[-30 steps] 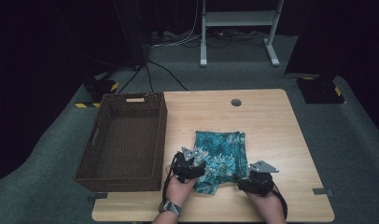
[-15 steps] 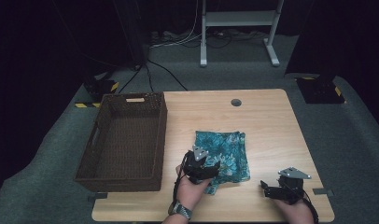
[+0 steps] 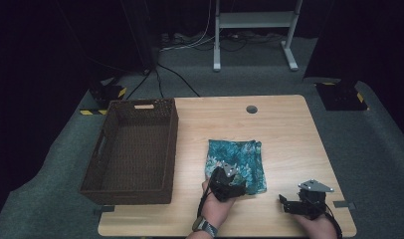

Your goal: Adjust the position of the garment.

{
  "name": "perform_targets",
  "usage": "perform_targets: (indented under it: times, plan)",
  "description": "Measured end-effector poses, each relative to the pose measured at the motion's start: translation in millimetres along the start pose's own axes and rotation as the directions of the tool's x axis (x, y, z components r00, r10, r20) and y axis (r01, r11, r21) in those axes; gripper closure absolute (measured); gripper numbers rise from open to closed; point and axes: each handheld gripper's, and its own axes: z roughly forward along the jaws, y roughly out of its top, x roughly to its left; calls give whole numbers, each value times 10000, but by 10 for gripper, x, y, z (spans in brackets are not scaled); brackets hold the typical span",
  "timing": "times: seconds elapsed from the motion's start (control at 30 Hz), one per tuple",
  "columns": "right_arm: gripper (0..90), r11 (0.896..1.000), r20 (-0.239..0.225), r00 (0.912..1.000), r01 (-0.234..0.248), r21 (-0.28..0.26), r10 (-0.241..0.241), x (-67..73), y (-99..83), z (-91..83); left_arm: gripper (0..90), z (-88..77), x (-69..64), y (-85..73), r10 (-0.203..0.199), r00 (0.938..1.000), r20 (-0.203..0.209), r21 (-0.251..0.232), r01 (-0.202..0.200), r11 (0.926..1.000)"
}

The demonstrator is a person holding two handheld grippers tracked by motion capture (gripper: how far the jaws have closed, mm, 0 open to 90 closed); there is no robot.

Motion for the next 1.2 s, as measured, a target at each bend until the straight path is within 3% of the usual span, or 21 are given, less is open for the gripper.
perform_targets:
  times: [0.03, 0.1, 0.23, 0.43, 0.97, 1.1, 1.2]
  plan:
    - [4, 10000, 7, 10000, 11, -1, -11, 1, 0, 1, 297, 0, 0, 0, 0, 10000, 0, 0, 0, 10000]
    - [5, 10000, -6, 10000, 25, -1, -25, 2, 0, 0, 290, 54, -54, -65, 511, 9982, -301, 11, -511, 9987]
    - [5, 10000, -13, 10000, 31, -5, -31, 3, -1, 0, 296, 55, -57, -67, 578, 9977, -349, 7, -578, 9983]
    - [5, 9999, 55, 9999, 137, 53, -138, 20, 0, 3, 301, 28, 47, -110, 726, 9952, -653, -142, -737, 9972]
    - [5, 9998, 21, 9998, 173, 48, -173, 27, -2, 3, 293, -41, 393, -160, 353, 9931, -1119, -391, -398, 9984]
    - [4, 9998, 30, 9998, 196, 52, -196, 28, -2, 4, 293, -62, 498, -167, 158, 9914, -1302, -427, -216, 9989]
    - [4, 9998, 25, 9998, 192, 49, -192, 27, -2, 3, 293, -91, 650, -170, -91, 9882, -1527, -450, 22, 9990]
